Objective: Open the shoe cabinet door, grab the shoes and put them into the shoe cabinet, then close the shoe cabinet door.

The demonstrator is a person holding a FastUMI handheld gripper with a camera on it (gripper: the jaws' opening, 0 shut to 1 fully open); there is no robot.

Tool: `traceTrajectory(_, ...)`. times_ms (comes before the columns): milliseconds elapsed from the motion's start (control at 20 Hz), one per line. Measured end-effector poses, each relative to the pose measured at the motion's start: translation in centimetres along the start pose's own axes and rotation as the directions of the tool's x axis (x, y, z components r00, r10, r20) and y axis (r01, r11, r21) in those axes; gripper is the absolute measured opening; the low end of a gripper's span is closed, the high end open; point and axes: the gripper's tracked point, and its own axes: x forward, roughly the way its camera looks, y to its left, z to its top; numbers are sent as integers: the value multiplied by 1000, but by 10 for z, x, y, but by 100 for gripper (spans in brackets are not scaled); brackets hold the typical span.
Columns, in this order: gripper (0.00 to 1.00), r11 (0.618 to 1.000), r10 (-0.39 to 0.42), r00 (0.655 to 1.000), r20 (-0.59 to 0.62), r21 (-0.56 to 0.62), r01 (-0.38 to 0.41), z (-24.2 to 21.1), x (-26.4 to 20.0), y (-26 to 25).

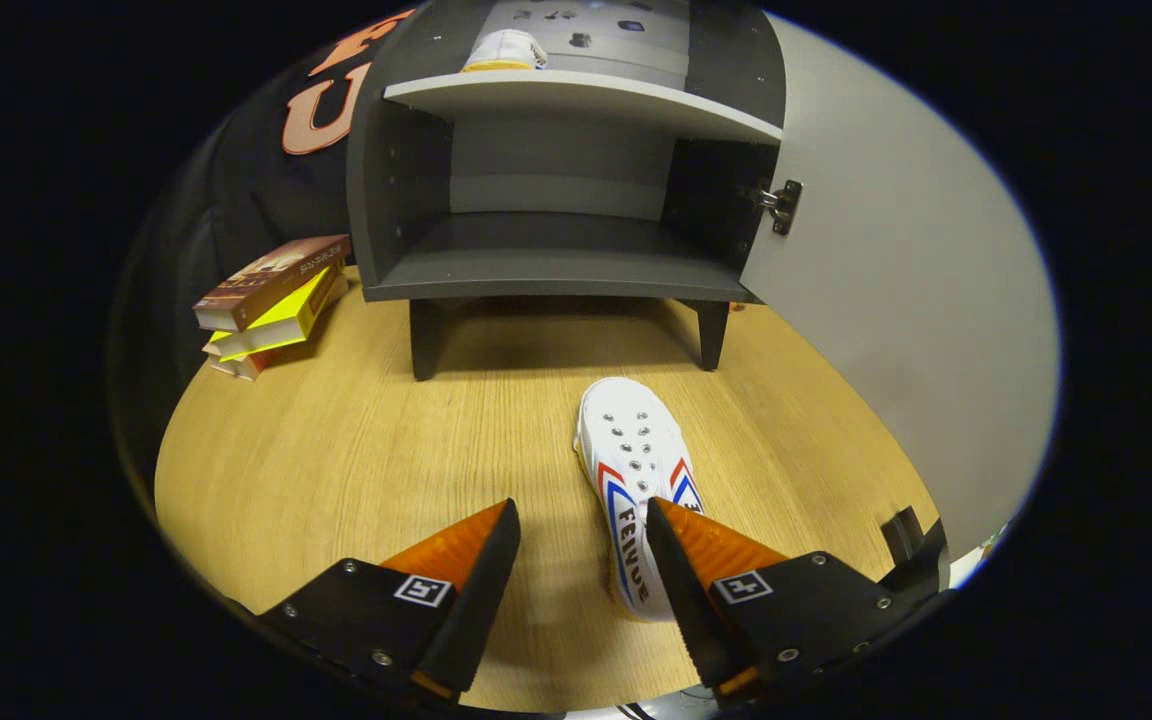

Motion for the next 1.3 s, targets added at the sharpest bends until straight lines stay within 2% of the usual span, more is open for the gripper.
traceTrajectory(150,77,1000,-11,1000,-28,-12,10,-5,17,-8)
traceTrajectory(250,70,1000,-19,998,-57,-23,17,-12,26,-13)
traceTrajectory(550,41,1000,-22,991,-129,15,24,-36,47,-19)
traceTrajectory(600,34,1000,-14,992,-128,17,16,-36,49,-18)
traceTrajectory(750,27,999,11,993,-122,-30,-15,-35,48,-15)
traceTrajectory(900,8,998,44,992,-119,-42,-49,-35,48,-9)
traceTrajectory(1000,0,998,59,991,-119,-27,-63,-32,46,-8)
traceTrajectory(1300,0,996,87,992,-86,31,-85,-14,27,-20)
